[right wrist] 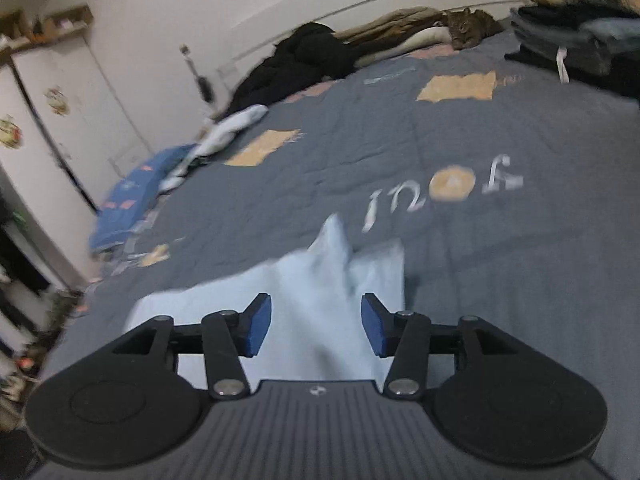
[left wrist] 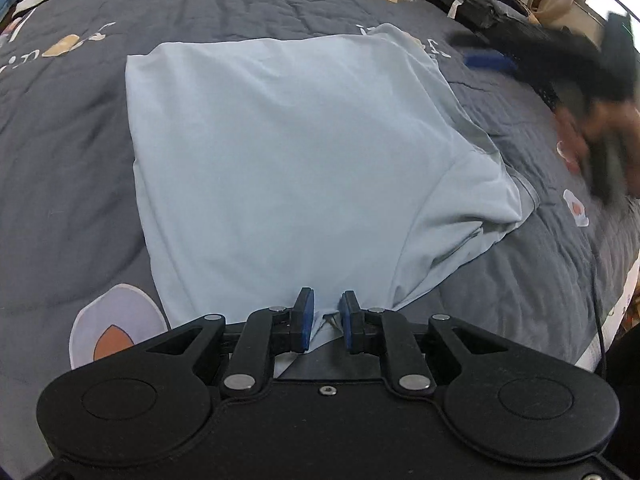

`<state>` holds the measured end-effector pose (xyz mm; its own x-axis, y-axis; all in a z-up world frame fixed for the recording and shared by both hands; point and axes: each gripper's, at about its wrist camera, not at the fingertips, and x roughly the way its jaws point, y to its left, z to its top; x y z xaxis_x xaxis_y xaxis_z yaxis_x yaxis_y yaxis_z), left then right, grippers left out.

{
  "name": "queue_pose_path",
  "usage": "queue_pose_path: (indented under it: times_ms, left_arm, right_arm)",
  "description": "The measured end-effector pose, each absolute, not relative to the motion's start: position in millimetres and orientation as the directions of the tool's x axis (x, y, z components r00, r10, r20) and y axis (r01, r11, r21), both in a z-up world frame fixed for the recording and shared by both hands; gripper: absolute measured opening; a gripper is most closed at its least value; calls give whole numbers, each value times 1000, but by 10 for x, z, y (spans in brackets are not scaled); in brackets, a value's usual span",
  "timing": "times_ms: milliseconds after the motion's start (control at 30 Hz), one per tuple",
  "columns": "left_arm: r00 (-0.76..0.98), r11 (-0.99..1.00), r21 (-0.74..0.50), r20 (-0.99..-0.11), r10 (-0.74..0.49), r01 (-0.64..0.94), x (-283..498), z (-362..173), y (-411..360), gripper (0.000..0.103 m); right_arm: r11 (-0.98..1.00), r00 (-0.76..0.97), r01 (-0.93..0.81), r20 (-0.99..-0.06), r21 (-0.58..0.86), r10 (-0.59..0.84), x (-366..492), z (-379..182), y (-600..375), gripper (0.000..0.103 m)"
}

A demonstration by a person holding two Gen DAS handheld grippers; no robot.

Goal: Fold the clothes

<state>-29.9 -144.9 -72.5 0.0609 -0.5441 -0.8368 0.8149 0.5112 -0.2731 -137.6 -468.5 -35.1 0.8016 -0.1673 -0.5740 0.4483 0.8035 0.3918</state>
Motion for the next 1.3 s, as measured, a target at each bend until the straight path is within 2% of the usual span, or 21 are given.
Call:
queue_pose_path:
  times_ms: [300,400,500,533,567,733,900,1000,1133,1300]
  left_arm:
    - [42,491,-270,-844,-534,828,-240,-768,-1493,16]
    - [37,486,-270,-845,-533,831,-223,-763,-1485,16]
    - [37,481,-265,-846,-531,836,-228,-761,-1500,16]
    - [40,479,-261,-847,-531,838,-238,-763,-1513,16]
    - [41,477,-258,-847,-530,840,-245,-765,-1520,16]
    - [42,476,-257,-846,-531,841,-253,-770,-1534,16]
    - [46,473,-250,-847,-530,845,-268,-780,-1541,16]
    - [44,471,-251,-846,-531,846,-269,-782,-1541,16]
    - [40,467,-254,-846,-532,847,-267,-788,-1538,16]
    - [41,462,-247,-848,-529,851,-271,-783,-1560,16]
  right_arm:
    - [769,718,505,-685,393,-122,-495,-570,-5145,49]
    - [714,700,537,-710,450,-78,-427,-736,-5217,47]
    - [592,725,569,-688,571,-34,-490,-907,-5330,24]
    - [561,733,572,-680,598,-22,-511,-956,-5351,10]
    - [537,744,573,-668,619,-23,-543,-985,-5358,7]
    - [245,838,536,-545,808,-37,-801,-1158,-5513,5]
    - [54,869,495,-493,867,-36,-924,-1358,-5582,5]
    - [-85,908,414,-418,906,-40,-990,-1523,-5563,8]
    - [-168,939,291,-315,942,-138,-1140,-1560,-5546,9]
    - [74,880,464,-449,883,-154,-1222,-1178,-5670,11]
